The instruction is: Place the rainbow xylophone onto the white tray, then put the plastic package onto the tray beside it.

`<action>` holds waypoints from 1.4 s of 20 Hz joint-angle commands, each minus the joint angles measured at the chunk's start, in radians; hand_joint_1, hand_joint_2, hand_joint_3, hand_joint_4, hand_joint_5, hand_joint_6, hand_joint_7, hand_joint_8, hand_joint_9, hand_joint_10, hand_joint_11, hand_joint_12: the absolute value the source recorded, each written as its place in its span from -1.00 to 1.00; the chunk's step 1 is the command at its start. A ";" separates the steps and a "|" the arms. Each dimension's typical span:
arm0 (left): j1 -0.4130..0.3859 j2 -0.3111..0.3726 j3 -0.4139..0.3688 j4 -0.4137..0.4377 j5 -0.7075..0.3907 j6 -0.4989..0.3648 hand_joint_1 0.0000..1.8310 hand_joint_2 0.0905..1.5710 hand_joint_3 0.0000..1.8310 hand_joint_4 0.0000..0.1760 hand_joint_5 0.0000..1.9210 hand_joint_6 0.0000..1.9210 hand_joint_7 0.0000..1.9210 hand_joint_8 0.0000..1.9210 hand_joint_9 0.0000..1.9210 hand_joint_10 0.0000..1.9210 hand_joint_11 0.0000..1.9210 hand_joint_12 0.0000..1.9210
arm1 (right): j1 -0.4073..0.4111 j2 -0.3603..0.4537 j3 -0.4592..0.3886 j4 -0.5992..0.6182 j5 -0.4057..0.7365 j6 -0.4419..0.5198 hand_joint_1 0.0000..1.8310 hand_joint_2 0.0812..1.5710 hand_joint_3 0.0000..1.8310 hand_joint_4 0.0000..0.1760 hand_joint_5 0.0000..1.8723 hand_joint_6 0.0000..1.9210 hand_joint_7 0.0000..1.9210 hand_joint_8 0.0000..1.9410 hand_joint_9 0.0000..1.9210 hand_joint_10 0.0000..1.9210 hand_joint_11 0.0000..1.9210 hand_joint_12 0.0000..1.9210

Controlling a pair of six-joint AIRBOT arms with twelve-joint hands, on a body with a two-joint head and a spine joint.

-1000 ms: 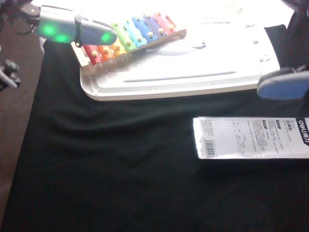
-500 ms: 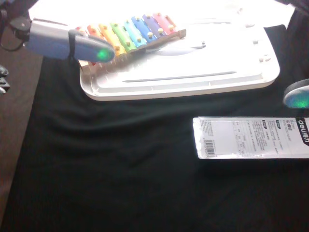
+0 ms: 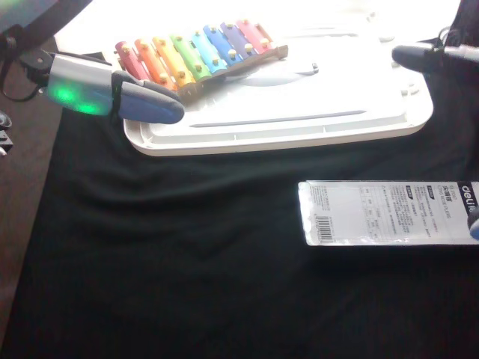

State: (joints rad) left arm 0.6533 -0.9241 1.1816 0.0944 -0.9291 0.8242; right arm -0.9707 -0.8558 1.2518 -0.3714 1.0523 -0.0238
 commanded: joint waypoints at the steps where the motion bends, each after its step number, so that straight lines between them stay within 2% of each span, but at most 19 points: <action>1: -0.011 0.004 -0.005 -0.019 -0.114 0.003 -0.29 -0.20 -1.00 -1.00 -1.00 -1.00 -1.00 -1.00 -1.00 -1.00 -1.00 -0.97 | 0.008 0.001 0.002 0.040 0.092 0.011 -0.05 -0.27 -0.99 -0.86 -1.00 -1.00 -0.91 -0.98 -0.92 -0.99 -0.94 -0.84; 2: -0.011 0.003 -0.008 -0.018 -0.109 0.011 -0.24 -0.21 -1.00 -1.00 -1.00 -1.00 -1.00 -1.00 -1.00 -1.00 -1.00 -1.00 | 0.009 0.001 0.003 0.018 0.073 0.015 -0.08 -0.25 -1.00 -1.00 -0.96 -1.00 -0.86 -1.00 -0.88 -0.99 -0.91 -0.80; 4: -0.011 0.000 -0.014 -0.018 -0.098 0.027 -0.25 -0.17 -0.99 -1.00 -1.00 -1.00 -1.00 -1.00 -1.00 -1.00 -1.00 -1.00 | 0.009 0.000 0.003 -0.010 0.052 0.023 -0.10 -0.25 -1.00 -1.00 -0.97 -1.00 -0.87 -1.00 -0.87 -0.99 -0.90 -0.79; 6: -0.011 -0.005 -0.015 -0.018 -0.094 0.027 -0.25 -0.15 -0.99 -1.00 -1.00 -1.00 -1.00 -1.00 -1.00 -1.00 -1.00 -1.00 | 0.010 -0.001 0.003 -0.039 0.028 0.033 -0.20 -0.29 -1.00 -1.00 -0.98 -1.00 -0.88 -1.00 -0.83 -0.98 -0.78 -0.74; 7: -0.011 -0.007 -0.014 -0.018 -0.093 0.028 -0.23 -0.15 -0.99 -1.00 -1.00 -1.00 -1.00 -1.00 -1.00 -1.00 -0.99 -0.99 | 0.010 -0.002 0.004 -0.050 0.019 0.035 -0.24 -0.30 -1.00 -1.00 -0.99 -1.00 -0.89 -1.00 -0.86 -0.99 -0.82 -0.76; 9: -0.011 -0.010 -0.014 -0.018 -0.089 0.030 -0.19 -0.14 -0.99 -1.00 -1.00 -1.00 -1.00 -1.00 -1.00 -1.00 -1.00 -1.00 | 0.013 -0.011 0.009 -0.069 0.001 0.037 -0.36 -0.31 -1.00 -1.00 -0.97 -1.00 -0.83 -1.00 -0.81 -1.00 -0.84 -0.59; 11: -0.011 -0.014 -0.014 -0.018 -0.085 0.030 -0.18 -0.15 -1.00 -1.00 -1.00 -1.00 -1.00 -1.00 -1.00 -1.00 -1.00 -1.00 | 0.020 -0.025 0.021 -0.095 -0.022 0.054 -0.38 -0.32 -1.00 -1.00 -0.94 -0.99 -0.82 -1.00 -0.78 -0.99 -0.78 -0.55; 12: -0.011 -0.015 -0.014 -0.018 -0.085 0.030 -0.23 -0.20 -1.00 -0.79 -1.00 -1.00 -1.00 -1.00 -1.00 -1.00 -1.00 -1.00 | 0.028 -0.030 0.026 -0.115 -0.041 0.064 -0.42 -0.33 -1.00 -1.00 -0.89 -1.00 -0.80 -1.00 -0.70 -1.00 -0.74 -0.35; 13: -0.011 -0.016 -0.014 -0.018 -0.084 0.031 -0.23 -0.20 -1.00 -0.79 -1.00 -1.00 -1.00 -1.00 -1.00 -1.00 -1.00 -1.00 | 0.047 -0.034 0.029 -0.146 -0.070 0.069 -0.42 -0.33 -1.00 -1.00 -0.89 -1.00 -0.80 -1.00 -0.70 -1.00 -0.74 -0.35; 14: -0.011 -0.017 -0.014 -0.017 -0.083 0.032 -0.26 -0.19 -1.00 -1.00 -1.00 -1.00 -1.00 -1.00 -1.00 -1.00 -1.00 -1.00 | 0.062 -0.037 0.029 -0.171 -0.094 0.070 -0.47 -0.33 -1.00 -1.00 -0.89 -1.00 -0.82 -1.00 -0.77 -1.00 -0.80 -0.24; 15: -0.011 -0.018 -0.014 -0.017 -0.083 0.032 -0.26 -0.18 -1.00 -1.00 -1.00 -1.00 -1.00 -1.00 -1.00 -1.00 -1.00 -1.00 | 0.077 -0.043 0.031 -0.194 -0.119 0.070 -0.48 -0.33 -1.00 -1.00 -0.88 -1.00 -0.83 -1.00 -0.79 -1.00 -0.89 -0.14; 17: -0.011 -0.021 -0.014 -0.017 -0.080 0.032 -0.28 -0.18 -1.00 -0.96 -1.00 -1.00 -1.00 -1.00 -1.00 -1.00 -1.00 -1.00 | 0.087 -0.057 0.039 -0.216 -0.140 0.077 -0.39 -0.29 -0.99 -1.00 -0.87 -1.00 -0.82 -1.00 -0.83 -1.00 -1.00 -0.16; 20: -0.010 -0.025 -0.014 -0.017 -0.077 0.033 -0.29 -0.16 -1.00 -1.00 -1.00 -1.00 -1.00 -1.00 -1.00 -1.00 -1.00 -1.00 | 0.088 -0.082 0.062 -0.244 -0.159 0.111 -0.37 -0.26 -0.99 -1.00 -0.85 -1.00 -0.80 -1.00 -0.83 -1.00 -1.00 -0.21; 21: -0.010 -0.026 -0.013 -0.017 -0.076 0.034 -0.30 -0.18 -1.00 -0.78 -1.00 -1.00 -1.00 -1.00 -1.00 -1.00 -1.00 -1.00 | 0.089 -0.087 0.067 -0.253 -0.165 0.118 -0.35 -0.26 -0.99 -1.00 -0.84 -1.00 -0.80 -1.00 -0.83 -1.00 -1.00 -0.21; 23: -0.009 -0.028 -0.012 -0.018 -0.075 0.034 -0.32 -0.19 -1.00 -0.86 -1.00 -1.00 -1.00 -1.00 -1.00 -1.00 -1.00 -1.00 | 0.097 -0.092 0.069 -0.271 -0.184 0.118 -0.38 -0.26 -1.00 -1.00 -0.85 -1.00 -0.76 -1.00 -0.80 -1.00 -0.96 -0.25; 24: -0.008 -0.030 -0.012 -0.018 -0.073 0.034 -0.28 -0.16 -0.99 -1.00 -1.00 -1.00 -1.00 -1.00 -1.00 -1.00 -1.00 -1.00 | 0.102 -0.093 0.069 -0.285 -0.195 0.120 -0.35 -0.26 -1.00 -1.00 -0.85 -1.00 -0.77 -1.00 -0.80 -1.00 -0.94 -0.31; 25: -0.007 -0.032 -0.011 -0.018 -0.072 0.034 -0.29 -0.19 -1.00 -1.00 -1.00 -1.00 -1.00 -1.00 -1.00 -1.00 -1.00 -1.00 | 0.111 -0.095 0.069 -0.308 -0.211 0.126 -0.36 -0.29 -1.00 -1.00 -0.84 -1.00 -0.75 -1.00 -0.76 -1.00 -0.88 -0.37; 26: -0.005 -0.034 -0.010 -0.019 -0.072 0.034 -0.28 -0.20 -1.00 -0.91 -1.00 -1.00 -1.00 -1.00 -1.00 -1.00 -1.00 -1.00 | 0.117 -0.099 0.069 -0.327 -0.223 0.133 -0.36 -0.31 -1.00 -1.00 -0.83 -1.00 -0.74 -1.00 -0.73 -0.99 -0.81 -0.37; 28: -0.003 -0.039 -0.007 -0.021 -0.070 0.034 -0.33 -0.21 -1.00 -1.00 -1.00 -1.00 -1.00 -1.00 -1.00 -1.00 -1.00 -1.00 | 0.121 -0.108 0.072 -0.352 -0.234 0.145 -0.39 -0.30 -1.00 -1.00 -0.84 -1.00 -0.75 -1.00 -0.73 -0.99 -0.80 -0.36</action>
State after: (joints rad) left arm 0.6556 -0.9623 1.1717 0.0948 -0.8822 0.8581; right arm -0.8627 -0.9646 1.3212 -0.7727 0.7498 0.1143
